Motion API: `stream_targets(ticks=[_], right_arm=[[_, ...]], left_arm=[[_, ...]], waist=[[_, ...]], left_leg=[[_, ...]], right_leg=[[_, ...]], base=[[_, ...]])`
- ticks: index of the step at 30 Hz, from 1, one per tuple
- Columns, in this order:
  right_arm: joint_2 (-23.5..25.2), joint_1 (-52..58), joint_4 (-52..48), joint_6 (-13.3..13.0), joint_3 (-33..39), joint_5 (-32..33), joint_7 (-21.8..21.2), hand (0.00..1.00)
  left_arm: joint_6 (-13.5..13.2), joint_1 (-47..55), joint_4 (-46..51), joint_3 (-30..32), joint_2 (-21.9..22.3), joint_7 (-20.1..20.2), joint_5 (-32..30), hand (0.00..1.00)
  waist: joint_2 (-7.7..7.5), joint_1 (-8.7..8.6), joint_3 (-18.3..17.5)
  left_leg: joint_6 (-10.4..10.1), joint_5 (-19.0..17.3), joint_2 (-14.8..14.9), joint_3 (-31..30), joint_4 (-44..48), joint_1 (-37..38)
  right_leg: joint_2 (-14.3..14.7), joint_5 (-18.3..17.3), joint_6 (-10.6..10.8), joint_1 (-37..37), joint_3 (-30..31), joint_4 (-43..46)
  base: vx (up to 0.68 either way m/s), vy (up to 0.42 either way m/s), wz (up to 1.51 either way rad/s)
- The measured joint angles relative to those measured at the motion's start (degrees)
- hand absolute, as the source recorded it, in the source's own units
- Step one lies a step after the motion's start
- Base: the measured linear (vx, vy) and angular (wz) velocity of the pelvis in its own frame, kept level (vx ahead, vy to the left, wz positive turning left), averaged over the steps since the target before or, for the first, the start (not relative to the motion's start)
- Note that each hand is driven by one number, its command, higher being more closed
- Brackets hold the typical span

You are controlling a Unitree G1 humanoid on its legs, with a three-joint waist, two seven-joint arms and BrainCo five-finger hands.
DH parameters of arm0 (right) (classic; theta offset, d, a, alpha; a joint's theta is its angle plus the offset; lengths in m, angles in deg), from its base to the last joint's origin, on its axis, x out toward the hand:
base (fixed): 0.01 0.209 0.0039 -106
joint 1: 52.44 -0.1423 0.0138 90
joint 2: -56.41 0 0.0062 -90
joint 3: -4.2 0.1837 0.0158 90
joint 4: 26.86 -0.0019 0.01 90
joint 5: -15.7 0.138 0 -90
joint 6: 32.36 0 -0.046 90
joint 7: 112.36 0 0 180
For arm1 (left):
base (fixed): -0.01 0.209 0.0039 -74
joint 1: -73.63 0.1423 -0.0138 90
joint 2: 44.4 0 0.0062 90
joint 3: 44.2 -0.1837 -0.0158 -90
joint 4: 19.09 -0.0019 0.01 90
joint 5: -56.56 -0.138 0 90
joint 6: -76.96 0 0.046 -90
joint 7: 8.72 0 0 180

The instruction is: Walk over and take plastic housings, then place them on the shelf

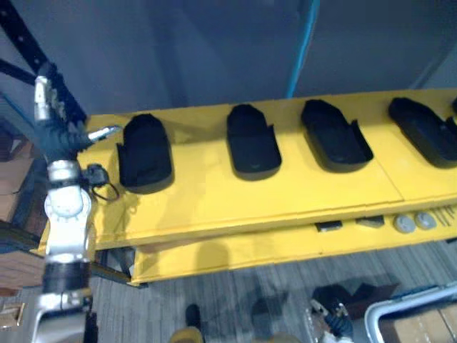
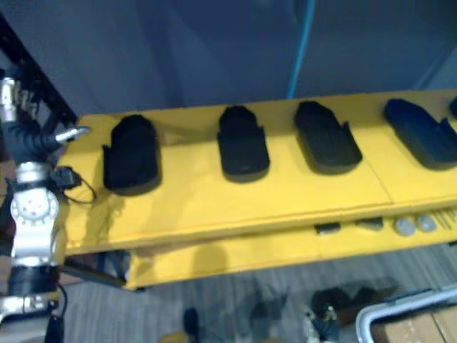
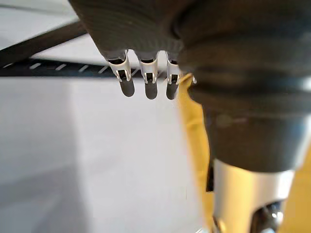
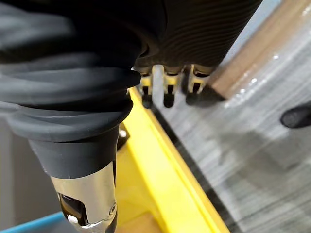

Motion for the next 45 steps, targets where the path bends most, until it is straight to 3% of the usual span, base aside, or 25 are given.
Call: stream_targets(ticks=[2, 5, 7, 9, 10, 11, 12, 13, 15, 17, 19, 22, 27, 36, 45], right_arm=[[0.0, -0.3, 1.5, 0.0, 0.6, 0.0, 0.0, 0.0], [-0.1, -0.9, 3.4, 0.2, 0.6, 0.0, 0.0, 0.0], [-0.9, -1.4, 5.1, 1.1, 0.6, 0.0, -0.2, 0.0], [-1.5, -2.1, 6.0, 2.3, 0.6, 0.0, -0.5, 0.0], [-1.8, -2.7, 6.9, 3.4, 0.6, 0.0, -0.7, 0.0], [-1.7, -2.7, 7.3, 4.2, 0.6, 0.1, -0.9, 0.0], [-2.1, -2.4, 8.1, 5.4, 0.7, 0.1, -1.3, 0.0], [-2.6, -2.1, 8.5, 6.6, 1.1, 0.1, -1.2, 0.0], [-2.5, -2.2, 8.9, 9.0, 1.3, 0.0, -1.1, 0.0], [-2.2, -2.3, 8.4, 11.0, 1.3, 0.1, -0.4, 0.0], [-2.1, -3.4, 8.3, 12.6, 1.3, 0.6, -0.1, 0.0], [-1.8, -4.3, 8.2, 13.1, 1.4, 2.0, 0.0, 0.0], [-1.0, -5.4, 6.9, 13.2, 1.8, 2.7, 0.0, 0.0], [0.0, -5.5, 6.9, 14.2, 3.6, 4.2, -0.1, 0.0], [0.1, -4.9, 6.8, 13.8, 4.5, 4.1, -0.4, 0.0]], left_arm=[[-2.6, 3.9, 3.8, 1.6, 3.8, -4.6, -4.9, 0.0], [-5.0, 7.2, 5.4, 3.2, 5.8, -11.1, -13.9, 0.0], [-5.4, 9.5, 7.5, 4.6, 6.9, -16.9, -19.9, 0.0], [-5.3, 11.5, 9.1, 6.9, 8.1, -20.6, -23.2, 0.0], [-5.1, 12.9, 9.7, 8.0, 8.6, -23.3, -24.6, 0.0], [-4.8, 13.6, 9.7, 8.4, 8.8, -24.5, -24.9, 0.0], [-4.4, 15.6, 10.2, 9.3, 10.1, -26.4, -25.2, 0.0], [-3.9, 16.8, 10.6, 10.2, 11.1, -27.8, -25.2, 0.0], [-2.8, 18.2, 10.0, 11.6, 12.0, -28.8, -24.5, 0.0], [-2.3, 21.0, 5.3, 12.9, 12.8, -29.4, -22.3, 0.0], [-1.7, 23.3, -1.5, 12.7, 13.9, -28.7, -19.9, 0.0], [-1.6, 24.7, -8.6, 11.8, 15.1, -27.6, -18.2, 0.0], [-5.3, 25.6, -10.9, 11.4, 17.4, -26.9, -16.6, 0.0], [-4.7, 22.6, -10.7, 6.0, 17.0, -15.1, -7.7, 0.0], [-1.1, 13.0, -8.5, -0.3, 7.6, -1.2, -6.0, 0.0]], waist=[[0.14, 0.89, -1.0], [1.03, 1.91, -1.8], [2.22, 2.97, -2.6], [3.04, 2.99, -3.0], [2.95, 2.97, -3.3], [1.81, 3.08, -3.3], [1.45, 3.84, -3.9], [2.54, 3.89, -4.3], [2.33, 4.37, -4.2], [1.91, 5.91, -4.1], [0.79, 5.92, -3.9], [0.24, 5.98, -3.6], [0.19, 5.79, -2.9], [-0.24, 4.18, -0.7], [-0.5, 1.44, -0.7]], left_leg=[[-0.1, 0.8, 0.0, -0.9, 0.0, -0.3], [-0.2, 0.9, 0.5, -2.3, 0.0, -0.4], [-0.2, 0.4, 0.8, -3.0, 0.0, -1.4], [-0.3, 0.3, 0.6, -4.0, 0.0, -2.4], [-1.8, -0.9, 0.7, -3.9, 0.0, -3.1], [-1.2, -0.5, 0.4, -3.7, 0.4, -3.3], [1.1, 1.0, -0.6, -3.4, 0.4, -2.8], [1.0, 1.7, -0.6, -4.7, 0.0, -3.1], [1.1, 1.8, -0.9, -5.2, 0.0, -3.2], [1.1, 1.9, -1.1, -5.6, 0.0, -3.1], [1.2, 2.0, -1.6, -7.0, 0.0, -2.9], [1.2, 2.0, -1.8, -7.1, 0.0, -2.3], [1.1, 1.7, -1.7, -6.9, 0.0, -2.2], [0.5, 0.7, -1.5, -5.3, 0.0, -0.3], [-0.2, -1.2, -0.8, -1.7, 0.0, 2.4]], right_leg=[[0.2, 0.0, -0.1, 0.4, -0.4, 0.7], [1.0, -0.1, -0.3, 0.9, -1.5, 1.2], [1.4, -0.2, -0.3, 0.7, -2.6, 1.0], [1.8, -0.6, -0.8, 1.0, -4.5, 0.1], [1.9, -1.0, -1.3, 0.9, -5.2, -0.9], [0.8, -1.1, -1.3, 0.9, -5.9, -1.6], [0.6, -1.1, -0.7, 0.8, -6.0, -1.9], [1.8, -1.3, -0.4, 1.1, -7.2, -1.6], [1.8, -1.4, -0.8, 1.3, -7.8, -1.4], [1.6, -1.7, -0.7, 1.4, -8.1, -0.8], [1.5, -2.3, -0.9, 2.5, -9.6, -0.6], [1.1, -2.6, -0.9, 3.2, -10.2, -0.4], [1.1, -3.0, -1.0, 3.2, -10.2, -0.3], [1.0, -3.0, -1.0, 4.7, -9.2, -0.8], [0.8, -3.0, -1.2, 5.0, -5.8, -0.7]], base=[[0.02, 0.006, 0.36], [-0.05, 0.0, 0.26], [-0.15, 0.025, 0.22], [-0.15, 0.018, 0.34], [-0.11, 0.012, 0.3], [-0.05, 0.006, 0.18], [0.05, 0.049, 0.34], [0.06, 0.049, 0.45], [0.01, 0.041, 0.34], [-0.01, 0.01, 0.11], [0.0, -0.009, 0.31], [0.01, -0.008, 0.11], [0.02, -0.012, -0.01], [0.05, -0.036, -0.07], [0.07, -0.034, -0.22]])
